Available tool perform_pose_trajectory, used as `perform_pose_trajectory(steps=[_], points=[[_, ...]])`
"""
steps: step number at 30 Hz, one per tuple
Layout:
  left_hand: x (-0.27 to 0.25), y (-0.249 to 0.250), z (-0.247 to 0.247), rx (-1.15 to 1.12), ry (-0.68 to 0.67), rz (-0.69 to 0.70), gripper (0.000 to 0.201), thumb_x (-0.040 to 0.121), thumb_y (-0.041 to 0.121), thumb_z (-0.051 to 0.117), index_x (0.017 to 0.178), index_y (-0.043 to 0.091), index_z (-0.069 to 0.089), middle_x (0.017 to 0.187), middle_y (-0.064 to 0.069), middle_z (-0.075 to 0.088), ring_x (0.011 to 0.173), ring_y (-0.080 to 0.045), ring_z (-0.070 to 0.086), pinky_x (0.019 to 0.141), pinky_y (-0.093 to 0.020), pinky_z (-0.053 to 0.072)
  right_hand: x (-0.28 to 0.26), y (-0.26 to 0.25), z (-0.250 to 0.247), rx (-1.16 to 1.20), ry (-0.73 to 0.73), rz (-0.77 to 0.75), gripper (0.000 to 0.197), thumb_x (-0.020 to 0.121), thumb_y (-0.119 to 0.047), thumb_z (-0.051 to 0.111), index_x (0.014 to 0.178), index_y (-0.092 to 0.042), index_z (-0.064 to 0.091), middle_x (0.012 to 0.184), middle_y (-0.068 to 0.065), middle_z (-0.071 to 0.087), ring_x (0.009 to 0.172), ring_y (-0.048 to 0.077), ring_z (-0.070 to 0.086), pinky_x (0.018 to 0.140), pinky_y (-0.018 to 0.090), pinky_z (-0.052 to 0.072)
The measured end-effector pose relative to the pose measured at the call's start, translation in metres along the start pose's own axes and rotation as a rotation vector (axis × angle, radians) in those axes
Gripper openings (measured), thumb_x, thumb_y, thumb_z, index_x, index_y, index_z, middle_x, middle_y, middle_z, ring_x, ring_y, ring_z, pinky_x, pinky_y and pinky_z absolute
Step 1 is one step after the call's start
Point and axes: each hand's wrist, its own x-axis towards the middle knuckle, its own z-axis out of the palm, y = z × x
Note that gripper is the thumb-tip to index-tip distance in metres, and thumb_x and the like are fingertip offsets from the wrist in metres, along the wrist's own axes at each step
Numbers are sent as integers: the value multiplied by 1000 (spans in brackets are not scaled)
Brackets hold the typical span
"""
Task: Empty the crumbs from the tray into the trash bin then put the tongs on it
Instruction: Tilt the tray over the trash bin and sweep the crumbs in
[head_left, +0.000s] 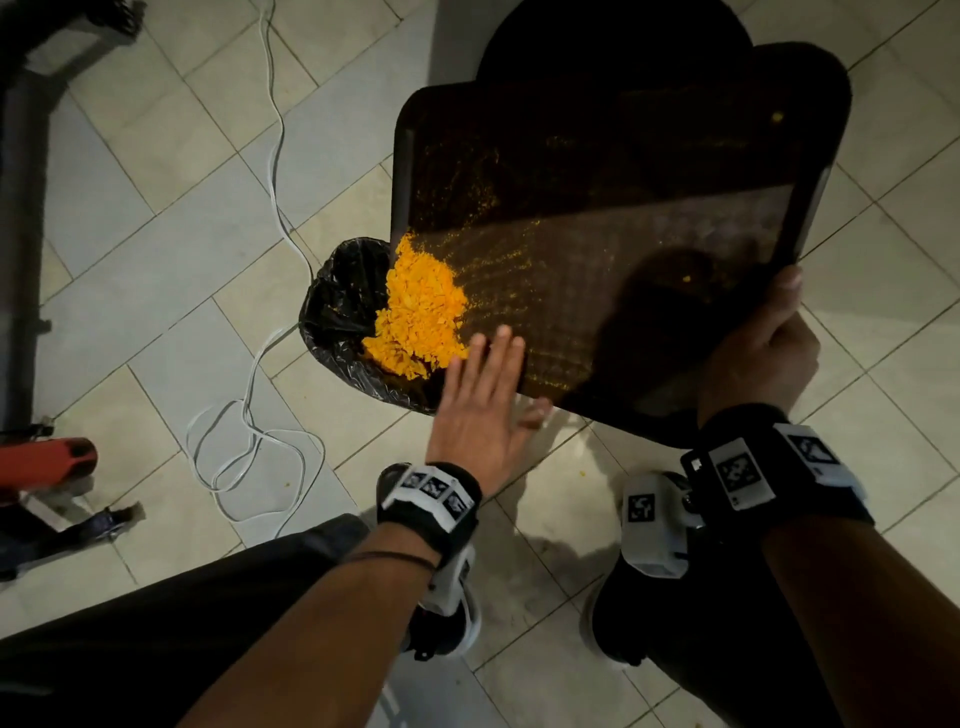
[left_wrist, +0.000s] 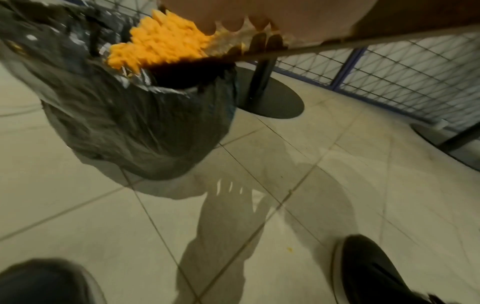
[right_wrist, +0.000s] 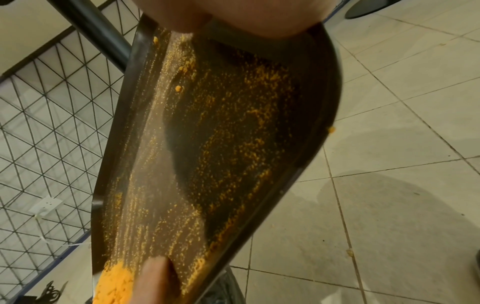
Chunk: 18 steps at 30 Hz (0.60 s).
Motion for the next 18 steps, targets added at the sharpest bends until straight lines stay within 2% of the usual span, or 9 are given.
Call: perform_pose_trajectory(steps=[1,3,6,11,13,14,16,17,18], points=[[-4,7,7,12,-11,12,80,91,69,-10,155,22,-18,163,1,-26,149,-18,-25,122,-41,-12,1,0,0,3,1,0,52,105,-41,22,80,-12,57,69,-3,52,62,11,48,45,2,30],[-8,7,19,0,-16,-22,77,94,68,-4,156,23,-17,163,2,-23,150,-16,-24,123,-41,-10,4,0,-3,3,13,2,58,104,-46,22,88,-10,64,81,1,60,76,16,54,55,13,37],[-3,-16,24,-33,-35,-114,78,91,69,-9,155,25,-14,164,2,-18,149,-18,-24,123,-44,-8,12,3,-5,-25,43,-25,62,103,-48,22,89,-7,66,83,5,62,80,21,57,65,25,39],[5,-64,12,-7,-93,-171,84,89,72,-9,159,27,2,166,6,-1,151,-21,-18,123,-45,-7,11,2,-7,-22,19,-75,56,104,-47,23,79,-13,61,76,5,60,71,20,54,59,23,35],[1,-75,4,-34,-39,-158,78,94,69,0,157,28,22,165,6,15,154,-22,-1,124,-45,3,9,1,-7,-13,18,-100,55,104,-46,24,79,-14,60,74,3,60,69,18,53,53,20,34],[-3,-76,-1,-59,41,-139,71,98,64,8,152,27,36,162,3,28,152,-23,15,123,-45,15,8,1,-6,-9,15,-113,56,104,-46,24,81,-12,62,74,3,60,68,17,53,53,19,34],[-8,-75,-17,-108,274,-117,53,105,51,26,135,23,59,142,-2,57,133,-26,51,104,-41,43,7,1,-4,4,7,-124,57,103,-48,24,81,-12,63,73,1,60,69,17,54,58,21,35],[-6,-75,-26,-124,366,-129,47,106,46,31,129,22,64,133,-3,64,120,-27,61,92,-38,49,7,0,-4,10,3,-121,56,103,-49,24,78,-15,61,72,0,59,69,17,54,60,23,36],[-2,-74,-35,-140,418,-150,45,106,46,32,127,22,64,130,-3,66,114,-26,65,87,-37,50,7,0,-3,16,-2,-115,54,102,-50,24,74,-20,58,70,-3,58,68,16,54,61,24,37]])
